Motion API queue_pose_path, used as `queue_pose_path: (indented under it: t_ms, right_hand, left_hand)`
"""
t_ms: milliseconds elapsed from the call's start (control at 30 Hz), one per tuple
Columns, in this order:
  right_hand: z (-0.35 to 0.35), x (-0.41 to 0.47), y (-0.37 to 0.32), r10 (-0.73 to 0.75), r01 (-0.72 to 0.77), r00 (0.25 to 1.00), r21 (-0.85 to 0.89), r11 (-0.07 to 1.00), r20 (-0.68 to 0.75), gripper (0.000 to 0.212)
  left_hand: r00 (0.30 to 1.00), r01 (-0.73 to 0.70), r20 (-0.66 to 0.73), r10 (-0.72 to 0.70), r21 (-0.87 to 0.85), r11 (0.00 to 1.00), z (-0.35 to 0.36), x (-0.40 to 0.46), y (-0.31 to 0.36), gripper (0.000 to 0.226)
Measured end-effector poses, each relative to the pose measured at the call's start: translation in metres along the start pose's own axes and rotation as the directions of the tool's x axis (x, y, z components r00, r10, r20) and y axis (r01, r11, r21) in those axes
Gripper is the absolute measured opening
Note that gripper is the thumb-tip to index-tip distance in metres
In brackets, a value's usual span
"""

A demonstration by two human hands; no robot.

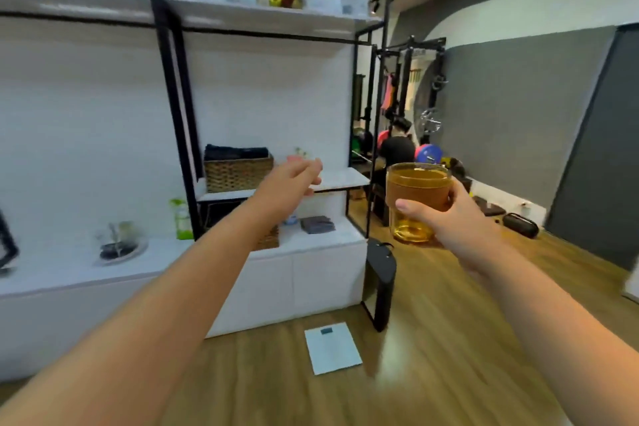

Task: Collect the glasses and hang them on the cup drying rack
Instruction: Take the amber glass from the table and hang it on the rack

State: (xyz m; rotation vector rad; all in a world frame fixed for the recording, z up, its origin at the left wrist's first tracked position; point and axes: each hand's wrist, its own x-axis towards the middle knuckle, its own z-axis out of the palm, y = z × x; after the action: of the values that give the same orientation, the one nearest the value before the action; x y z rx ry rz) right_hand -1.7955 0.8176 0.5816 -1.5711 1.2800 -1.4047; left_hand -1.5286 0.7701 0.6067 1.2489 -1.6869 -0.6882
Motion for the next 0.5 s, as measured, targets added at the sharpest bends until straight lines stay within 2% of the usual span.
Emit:
queue_pose_path:
  t_ms: [200,300,400,500]
  right_hand:
    - [0.081,0.092,0.021,-0.048,0.040,0.988,0.061,0.997,0.149,0.067]
    - [0.128,0.138,0.033,-0.079,0.051,0.974,0.134,0.990,0.214,0.060]
    - [0.175,0.191,0.049,-0.088,0.042,0.960,0.176,0.983,0.264,0.069]
    - [0.218,0.246,0.056,-0.095,0.037,0.956,0.209,0.977,0.277,0.076]
  left_hand:
    - [0.989,0.097,-0.121,-0.089,0.064,0.993,-0.050,0.047,-0.059,0.044]
    - [0.982,0.125,-0.150,-0.112,0.079,0.989,-0.070,0.079,-0.100,0.039]
    - [0.976,0.157,-0.167,-0.137,0.109,0.982,-0.094,0.118,-0.142,0.032]
    - [0.968,0.172,-0.205,-0.143,0.133,0.976,-0.124,0.162,-0.177,0.038]
